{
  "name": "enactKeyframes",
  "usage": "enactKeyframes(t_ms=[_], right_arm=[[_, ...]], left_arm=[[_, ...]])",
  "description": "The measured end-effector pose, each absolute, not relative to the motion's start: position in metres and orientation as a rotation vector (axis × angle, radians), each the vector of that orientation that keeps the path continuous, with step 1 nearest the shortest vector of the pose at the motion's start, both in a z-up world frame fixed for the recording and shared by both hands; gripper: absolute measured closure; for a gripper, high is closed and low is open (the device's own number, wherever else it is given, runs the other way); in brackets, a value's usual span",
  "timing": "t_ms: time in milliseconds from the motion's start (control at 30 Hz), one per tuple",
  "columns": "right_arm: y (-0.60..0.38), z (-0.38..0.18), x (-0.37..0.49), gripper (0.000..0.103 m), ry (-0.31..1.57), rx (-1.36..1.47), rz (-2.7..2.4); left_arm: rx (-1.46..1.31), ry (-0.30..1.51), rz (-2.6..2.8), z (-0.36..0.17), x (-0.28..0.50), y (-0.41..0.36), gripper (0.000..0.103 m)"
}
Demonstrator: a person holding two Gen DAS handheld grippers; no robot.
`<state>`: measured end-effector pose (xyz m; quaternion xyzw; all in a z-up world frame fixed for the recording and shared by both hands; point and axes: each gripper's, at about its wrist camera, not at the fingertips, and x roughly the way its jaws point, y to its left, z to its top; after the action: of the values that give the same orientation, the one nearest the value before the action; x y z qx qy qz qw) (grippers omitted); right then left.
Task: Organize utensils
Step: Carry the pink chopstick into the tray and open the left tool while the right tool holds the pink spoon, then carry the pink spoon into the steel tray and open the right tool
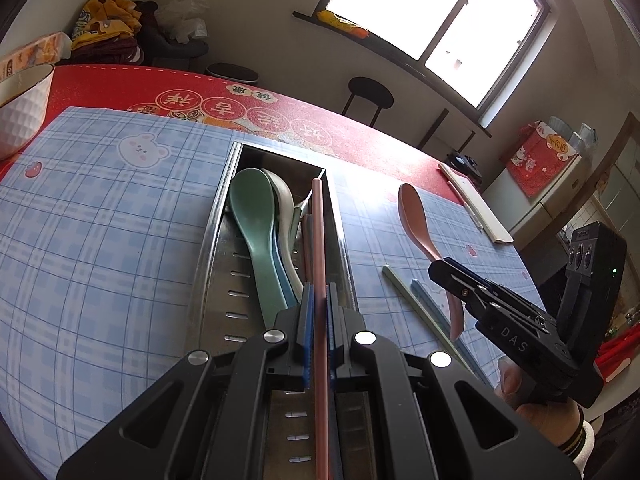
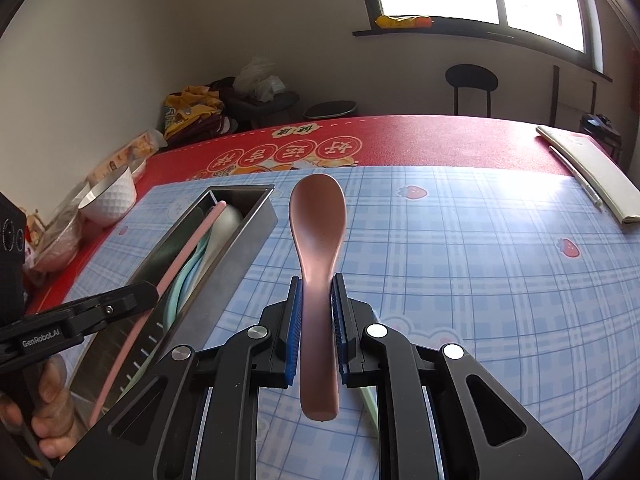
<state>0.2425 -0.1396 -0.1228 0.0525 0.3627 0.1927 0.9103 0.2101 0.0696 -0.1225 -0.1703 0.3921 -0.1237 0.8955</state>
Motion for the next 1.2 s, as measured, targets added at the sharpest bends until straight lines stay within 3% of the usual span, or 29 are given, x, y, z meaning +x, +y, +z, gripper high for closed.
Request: enactKeyframes(t_ms=[600, 700, 1100, 1200], right_arm=[[-0.138, -0.126, 0.242, 0.088, 0.76, 0.113, 0.402], [-0.137, -0.127, 0.244, 0.088, 0.765, 0.118, 0.407], [-0.142, -0.133, 0.246, 0.088, 0.794, 0.179, 0.421], [-0.141, -0.129, 0.244, 0.088, 0.792, 0.204, 0.432]], left_arm=[[-0.365, 0.838, -0.302, -0.125, 0.212, 0.069, 0.097], [-0.342, 0.819, -0.296, -0.119, 0.208, 0.071, 0.093], [-0.135, 0.656, -0.164, -0.08, 0.188, 0.085, 0.048], [-0.104, 0.627, -0.155, -0.074, 0.185, 0.087, 0.03]])
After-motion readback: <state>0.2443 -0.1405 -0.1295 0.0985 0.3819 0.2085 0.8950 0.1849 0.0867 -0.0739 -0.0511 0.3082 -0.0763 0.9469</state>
